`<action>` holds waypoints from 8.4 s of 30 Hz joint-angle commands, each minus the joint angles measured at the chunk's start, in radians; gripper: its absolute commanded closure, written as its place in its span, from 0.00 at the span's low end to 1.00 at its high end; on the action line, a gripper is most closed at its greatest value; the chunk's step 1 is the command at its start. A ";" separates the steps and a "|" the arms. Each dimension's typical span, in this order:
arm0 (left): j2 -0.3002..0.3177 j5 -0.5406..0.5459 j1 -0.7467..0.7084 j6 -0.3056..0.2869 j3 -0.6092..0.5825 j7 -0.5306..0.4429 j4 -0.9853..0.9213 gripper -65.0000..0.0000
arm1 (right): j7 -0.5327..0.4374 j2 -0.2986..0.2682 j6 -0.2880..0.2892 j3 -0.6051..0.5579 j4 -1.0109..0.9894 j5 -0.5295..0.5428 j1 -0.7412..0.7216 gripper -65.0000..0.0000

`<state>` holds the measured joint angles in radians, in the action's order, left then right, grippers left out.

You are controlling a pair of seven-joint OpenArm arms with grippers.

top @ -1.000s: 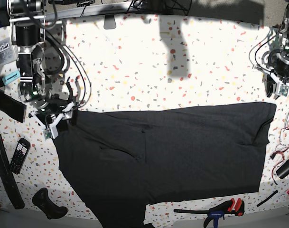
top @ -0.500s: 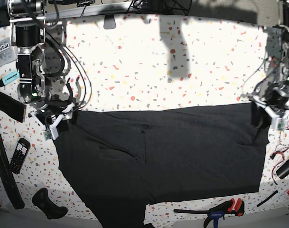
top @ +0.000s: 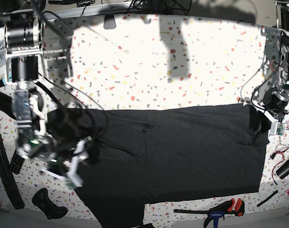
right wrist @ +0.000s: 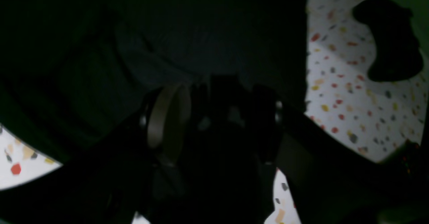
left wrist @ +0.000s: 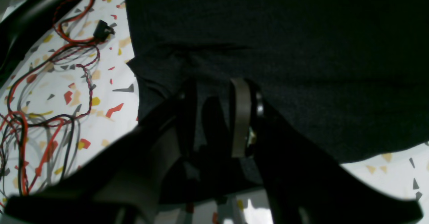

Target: Fold the T-shirt properly

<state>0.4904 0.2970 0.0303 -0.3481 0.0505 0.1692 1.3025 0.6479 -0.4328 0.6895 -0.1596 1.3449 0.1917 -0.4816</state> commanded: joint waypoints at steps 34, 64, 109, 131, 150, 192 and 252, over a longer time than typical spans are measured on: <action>0.020 0.011 0.016 0.003 0.008 0.025 0.017 0.75 | -0.092 0.214 0.009 -0.549 -0.674 -0.246 -0.397 0.64; 0.020 0.011 0.016 0.003 0.008 0.025 0.017 0.75 | -0.187 0.228 -0.114 -0.549 -0.717 -0.301 -0.412 1.00; 0.020 0.011 0.016 0.003 0.008 0.026 0.017 0.75 | -0.165 0.272 -0.193 -0.547 -0.717 -0.083 -0.445 0.67; 0.020 0.011 0.002 0.003 0.008 0.045 0.017 0.75 | -0.240 0.266 -0.222 -0.164 -0.847 -0.086 -0.399 0.67; -0.001 0.072 0.006 -0.053 0.008 0.084 -0.040 0.75 | -0.119 0.055 -0.026 -0.119 -0.380 0.088 -0.011 0.75; -0.055 0.072 0.094 -0.082 0.007 0.043 -0.121 0.76 | -0.203 0.037 -0.129 0.003 -0.265 0.029 0.266 0.75; -0.094 0.182 -0.064 -0.152 0.008 0.407 -0.101 0.76 | -0.117 0.086 -0.137 0.051 -0.219 0.021 0.414 0.75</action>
<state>0.3882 0.5232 -0.0193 -0.5060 0.0658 0.4755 1.2072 0.3805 -0.3424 0.5465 -0.1017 1.1442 0.2424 -0.0971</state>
